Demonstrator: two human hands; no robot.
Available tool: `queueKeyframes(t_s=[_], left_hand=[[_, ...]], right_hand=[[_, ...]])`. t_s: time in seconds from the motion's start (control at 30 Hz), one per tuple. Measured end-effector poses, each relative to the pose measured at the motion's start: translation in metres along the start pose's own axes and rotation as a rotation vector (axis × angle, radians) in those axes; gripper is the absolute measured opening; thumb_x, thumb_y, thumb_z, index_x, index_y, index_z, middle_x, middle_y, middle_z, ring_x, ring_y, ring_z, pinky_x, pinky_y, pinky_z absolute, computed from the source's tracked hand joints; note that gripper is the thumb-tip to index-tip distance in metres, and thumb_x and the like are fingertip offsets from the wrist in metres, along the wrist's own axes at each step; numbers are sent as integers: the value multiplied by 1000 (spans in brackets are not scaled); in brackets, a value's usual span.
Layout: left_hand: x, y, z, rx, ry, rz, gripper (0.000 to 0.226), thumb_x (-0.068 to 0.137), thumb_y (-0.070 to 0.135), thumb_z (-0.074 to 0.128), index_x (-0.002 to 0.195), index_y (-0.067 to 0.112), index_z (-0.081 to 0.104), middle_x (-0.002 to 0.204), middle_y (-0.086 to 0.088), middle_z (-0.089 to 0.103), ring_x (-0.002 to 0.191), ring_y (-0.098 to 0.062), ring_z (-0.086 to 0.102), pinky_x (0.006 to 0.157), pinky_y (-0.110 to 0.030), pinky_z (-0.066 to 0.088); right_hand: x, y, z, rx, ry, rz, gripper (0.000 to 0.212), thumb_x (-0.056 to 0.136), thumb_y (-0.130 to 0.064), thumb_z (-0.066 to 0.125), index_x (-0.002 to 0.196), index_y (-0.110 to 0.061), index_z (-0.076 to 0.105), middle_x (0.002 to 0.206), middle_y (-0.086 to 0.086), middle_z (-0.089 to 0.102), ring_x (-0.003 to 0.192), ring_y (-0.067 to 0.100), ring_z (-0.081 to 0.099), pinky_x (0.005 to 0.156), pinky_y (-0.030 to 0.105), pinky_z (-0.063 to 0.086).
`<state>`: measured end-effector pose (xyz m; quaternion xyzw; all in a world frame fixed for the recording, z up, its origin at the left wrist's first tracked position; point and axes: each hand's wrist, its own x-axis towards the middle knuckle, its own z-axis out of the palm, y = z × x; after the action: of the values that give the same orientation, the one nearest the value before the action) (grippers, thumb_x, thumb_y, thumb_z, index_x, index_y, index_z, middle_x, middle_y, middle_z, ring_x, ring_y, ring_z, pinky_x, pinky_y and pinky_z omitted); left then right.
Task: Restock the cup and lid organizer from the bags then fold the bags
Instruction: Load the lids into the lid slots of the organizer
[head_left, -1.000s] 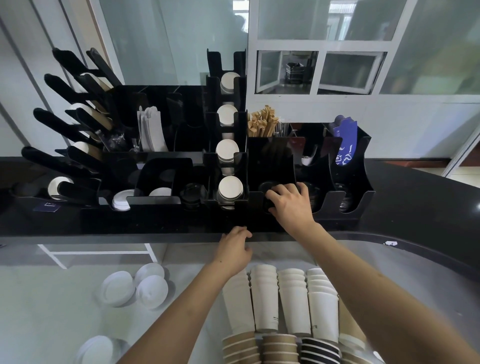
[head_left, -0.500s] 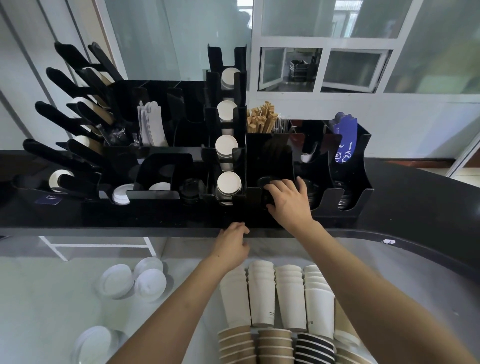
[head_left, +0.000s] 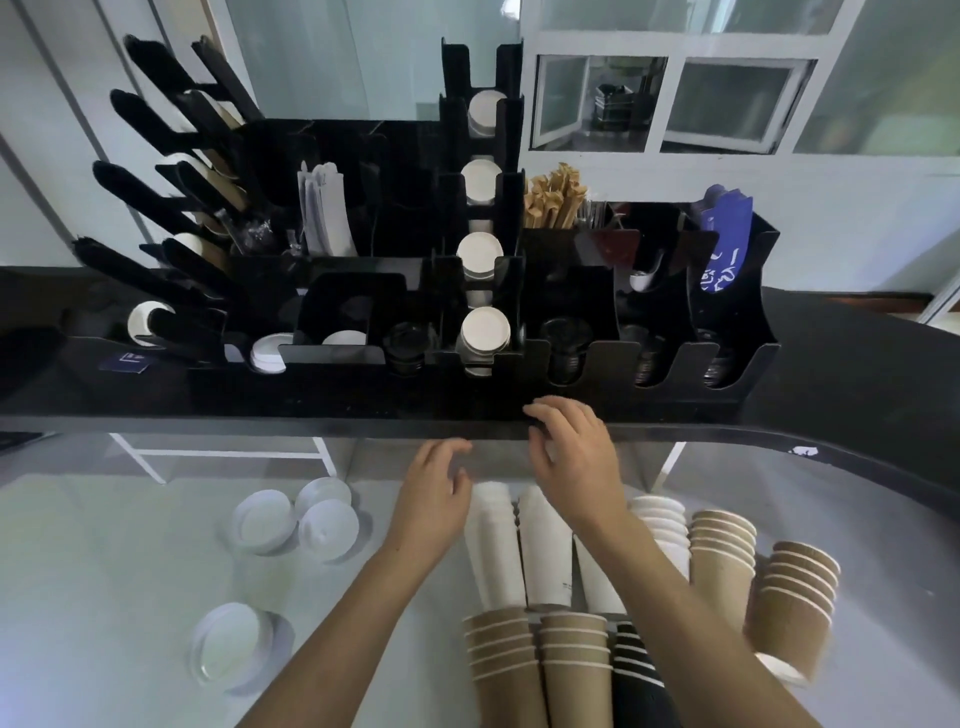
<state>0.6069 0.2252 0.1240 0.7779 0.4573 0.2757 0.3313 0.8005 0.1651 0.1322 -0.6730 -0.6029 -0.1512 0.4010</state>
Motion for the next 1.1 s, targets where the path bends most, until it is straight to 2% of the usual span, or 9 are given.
queueKeyframes(t_s=[0.1,0.2,0.37,0.5,0.57,0.73,0.93,1.03,1.1], left_hand=[[-20,-30,-20,-31,37,-36,31,103,17,53,132,28,57,134,13,52,120,-5,52,102,-27,47],[-38,-67,-45,-23,96,-35,28,102,14,55,126,27,61,126,11,59,113,-6,57,101,-28,50],[-61,-140,-108,-6,116,-67,25,99,7,56,117,20,66,118,6,65,104,-15,63,95,-37,54],[-76,-202,-159,2,118,-138,25,98,6,56,115,19,68,114,3,65,101,-16,64,91,-30,51],[-81,-230,-179,9,104,-169,26,97,6,56,117,18,67,111,0,64,98,-17,64,87,-29,50],[-93,-284,-203,7,-29,-303,30,98,10,54,125,18,64,111,0,61,94,-13,62,83,-25,45],[-112,-314,-196,33,-258,-446,42,99,20,54,141,17,57,121,-10,65,110,-26,64,93,-32,48],[-120,-317,-193,41,-318,-471,43,101,19,52,143,16,55,117,-9,70,115,-28,62,90,-28,44],[-122,-315,-192,36,-348,-490,40,103,17,49,142,16,56,130,-8,67,123,-27,60,87,-23,39]], right_hand=[[-22,-40,19,64,-33,24,26,93,-7,67,118,-11,71,117,1,69,108,18,62,87,29,52],[-42,-81,48,113,-75,81,24,95,-11,64,117,-13,72,114,-1,70,104,17,63,85,29,53],[-73,-158,108,185,-185,320,23,99,-18,63,120,-21,72,120,-6,72,110,13,64,97,32,54],[-98,-205,155,229,-257,408,28,99,-34,53,118,-26,72,118,-13,71,107,8,64,91,35,57],[-111,-225,176,236,-277,446,25,99,-32,55,117,-27,73,116,-14,71,102,6,64,87,35,58],[-141,-269,210,253,-378,558,23,98,-21,62,120,-27,70,113,-15,70,98,3,64,84,33,57],[-172,-294,225,241,-585,852,27,101,-35,58,126,-28,67,119,-9,68,101,12,66,93,35,55],[-180,-300,223,317,-700,973,25,105,-38,52,117,-26,70,107,-8,70,94,12,66,78,24,52],[-183,-302,223,416,-723,1036,24,105,-34,52,113,-23,71,104,-3,72,90,17,69,74,30,57]])
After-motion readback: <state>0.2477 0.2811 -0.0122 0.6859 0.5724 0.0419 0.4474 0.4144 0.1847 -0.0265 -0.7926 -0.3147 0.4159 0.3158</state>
